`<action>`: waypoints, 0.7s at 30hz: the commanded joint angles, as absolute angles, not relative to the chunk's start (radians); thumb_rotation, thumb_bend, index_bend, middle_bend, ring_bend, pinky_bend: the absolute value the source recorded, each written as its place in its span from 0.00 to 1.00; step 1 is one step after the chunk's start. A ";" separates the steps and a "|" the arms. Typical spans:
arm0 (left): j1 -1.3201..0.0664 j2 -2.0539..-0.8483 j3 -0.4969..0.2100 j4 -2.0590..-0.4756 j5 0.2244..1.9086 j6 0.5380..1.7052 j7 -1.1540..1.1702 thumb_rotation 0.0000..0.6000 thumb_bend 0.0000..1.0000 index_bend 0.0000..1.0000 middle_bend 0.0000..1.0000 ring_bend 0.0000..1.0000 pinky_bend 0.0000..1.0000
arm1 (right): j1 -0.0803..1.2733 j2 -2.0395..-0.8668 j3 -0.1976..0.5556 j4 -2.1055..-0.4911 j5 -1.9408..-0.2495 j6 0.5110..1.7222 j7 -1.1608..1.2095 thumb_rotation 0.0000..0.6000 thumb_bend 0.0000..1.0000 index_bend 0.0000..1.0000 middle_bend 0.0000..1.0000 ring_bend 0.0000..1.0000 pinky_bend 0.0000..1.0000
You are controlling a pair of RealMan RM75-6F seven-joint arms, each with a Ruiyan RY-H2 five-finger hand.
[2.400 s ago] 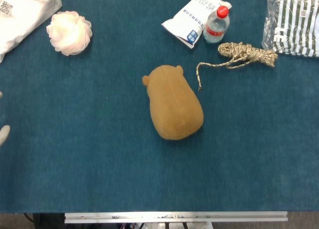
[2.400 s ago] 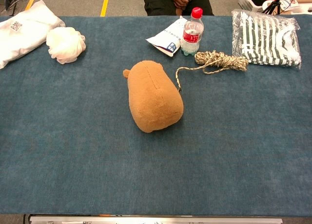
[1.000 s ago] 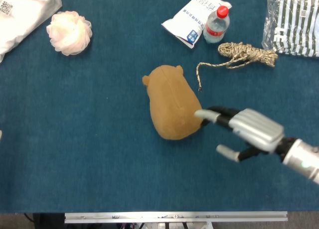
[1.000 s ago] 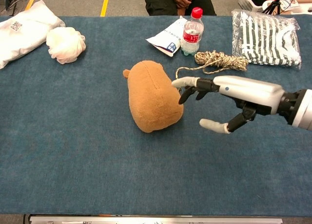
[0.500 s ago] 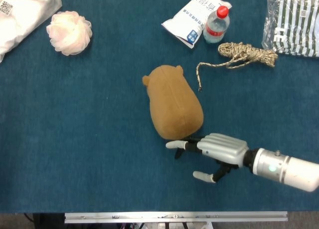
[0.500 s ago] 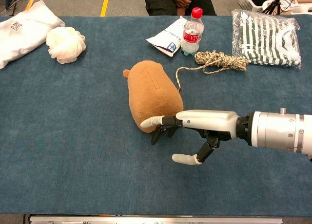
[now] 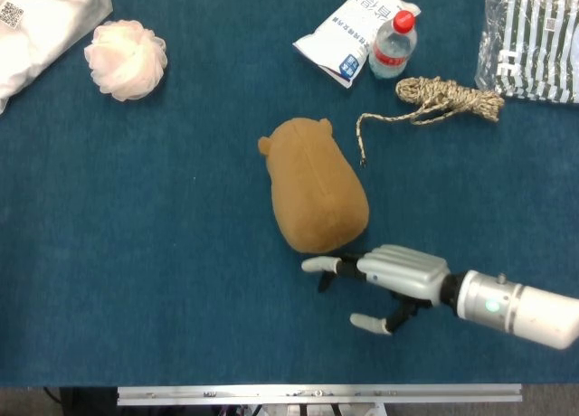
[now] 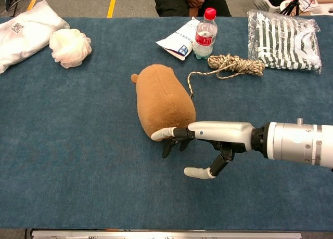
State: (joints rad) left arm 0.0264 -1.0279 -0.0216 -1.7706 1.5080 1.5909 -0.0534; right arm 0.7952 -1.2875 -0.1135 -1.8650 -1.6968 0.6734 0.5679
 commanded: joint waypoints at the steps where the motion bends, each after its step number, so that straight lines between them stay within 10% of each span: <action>1: 0.023 -1.029 -0.023 -1.771 1.509 1.588 -0.050 1.00 0.22 0.29 0.28 0.20 0.20 | 0.803 -1.277 -0.130 -1.865 -1.710 0.684 0.580 1.00 0.41 0.07 0.27 0.10 0.22; 21: 0.018 -1.035 -0.018 -1.786 1.525 1.576 -0.012 1.00 0.22 0.29 0.28 0.20 0.20 | 0.824 -1.280 -0.168 -1.833 -1.704 0.708 0.627 1.00 0.41 0.07 0.27 0.10 0.22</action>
State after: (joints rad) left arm 0.0181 -1.0349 -0.0183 -1.7861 1.5243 1.5768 -0.0130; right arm 0.8222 -1.2845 -0.1629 -1.8318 -1.6986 0.7014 0.6205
